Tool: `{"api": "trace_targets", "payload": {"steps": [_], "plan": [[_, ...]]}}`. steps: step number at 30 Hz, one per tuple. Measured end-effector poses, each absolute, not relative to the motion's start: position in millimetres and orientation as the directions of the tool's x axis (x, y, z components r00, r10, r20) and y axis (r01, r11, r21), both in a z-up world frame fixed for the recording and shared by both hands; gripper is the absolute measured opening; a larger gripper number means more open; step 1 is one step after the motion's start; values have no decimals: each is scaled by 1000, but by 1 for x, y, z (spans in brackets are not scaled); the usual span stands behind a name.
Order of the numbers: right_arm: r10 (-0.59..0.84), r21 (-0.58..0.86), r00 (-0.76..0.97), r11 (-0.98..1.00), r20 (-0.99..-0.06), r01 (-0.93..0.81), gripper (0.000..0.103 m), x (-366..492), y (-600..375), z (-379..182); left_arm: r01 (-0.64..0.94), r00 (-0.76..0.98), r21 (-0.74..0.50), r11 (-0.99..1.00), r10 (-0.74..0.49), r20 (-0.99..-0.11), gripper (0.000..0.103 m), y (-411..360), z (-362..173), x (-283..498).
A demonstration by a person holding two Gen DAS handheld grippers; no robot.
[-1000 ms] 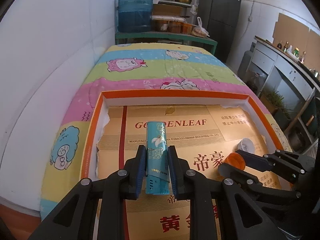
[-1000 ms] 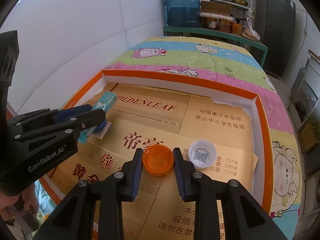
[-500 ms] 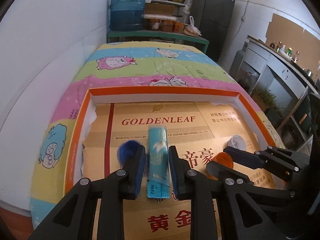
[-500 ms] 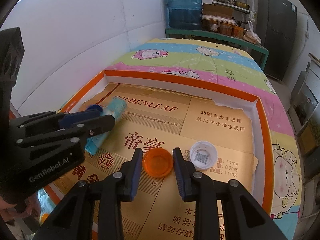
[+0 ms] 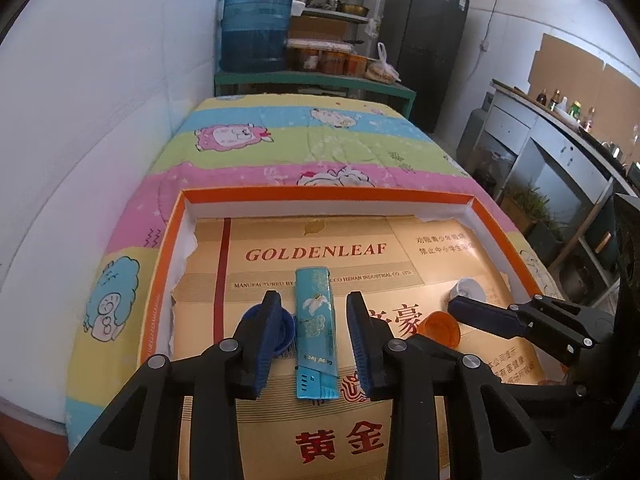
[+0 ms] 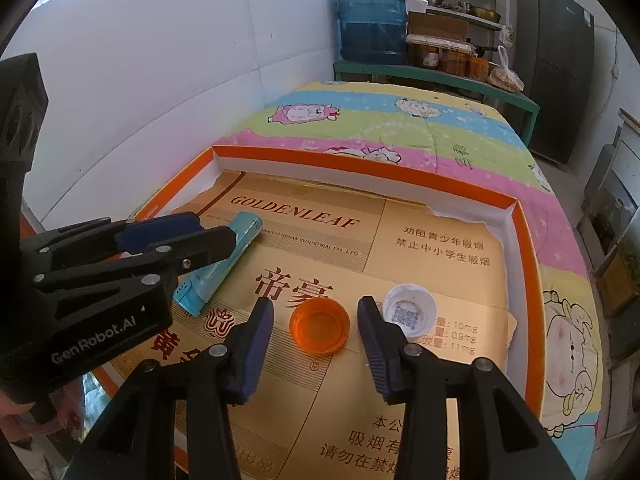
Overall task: Organize rigid objects
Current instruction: 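Lower and release the teal tube and orange cap inside the tray, then move both grippers back out of the tray toward the objects on the quilt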
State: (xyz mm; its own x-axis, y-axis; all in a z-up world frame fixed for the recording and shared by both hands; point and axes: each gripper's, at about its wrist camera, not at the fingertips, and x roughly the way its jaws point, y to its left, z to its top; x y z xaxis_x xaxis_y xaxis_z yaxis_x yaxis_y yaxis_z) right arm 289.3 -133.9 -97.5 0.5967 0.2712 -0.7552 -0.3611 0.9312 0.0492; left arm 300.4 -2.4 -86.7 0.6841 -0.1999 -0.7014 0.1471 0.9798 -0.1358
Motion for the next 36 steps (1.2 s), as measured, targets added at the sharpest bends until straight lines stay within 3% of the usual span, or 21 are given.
{"api": "trace_targets", "payload": {"steps": [14, 36], "plan": [[249, 37, 630, 943, -736, -330, 44, 268, -139, -72, 129, 758, -64, 990, -140, -637, 36, -6, -52, 264], [243, 39, 671, 952, -701, -304, 44, 207, -136, -39, 86, 802, -107, 991, -132, -583, 36, 15, -18, 180]]}}
